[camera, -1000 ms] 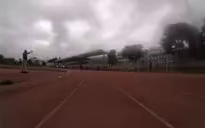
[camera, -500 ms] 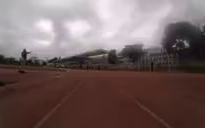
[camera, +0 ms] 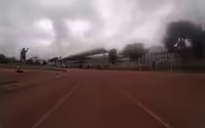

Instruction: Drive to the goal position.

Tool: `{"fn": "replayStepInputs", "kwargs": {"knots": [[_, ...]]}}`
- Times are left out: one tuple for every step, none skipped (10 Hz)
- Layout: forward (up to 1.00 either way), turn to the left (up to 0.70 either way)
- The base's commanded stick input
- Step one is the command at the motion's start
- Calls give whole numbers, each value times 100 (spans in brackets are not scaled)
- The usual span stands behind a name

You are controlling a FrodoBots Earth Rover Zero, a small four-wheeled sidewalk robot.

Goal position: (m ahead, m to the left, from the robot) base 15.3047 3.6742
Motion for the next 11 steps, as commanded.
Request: {"fn": "replayStepInputs", "kwargs": {"knots": [[70, 0], [70, 0], [70, 0], [70, 0], [70, 0], [70, 0], [70, 0], [70, 0], [70, 0], [70, 0], [70, 0]]}}
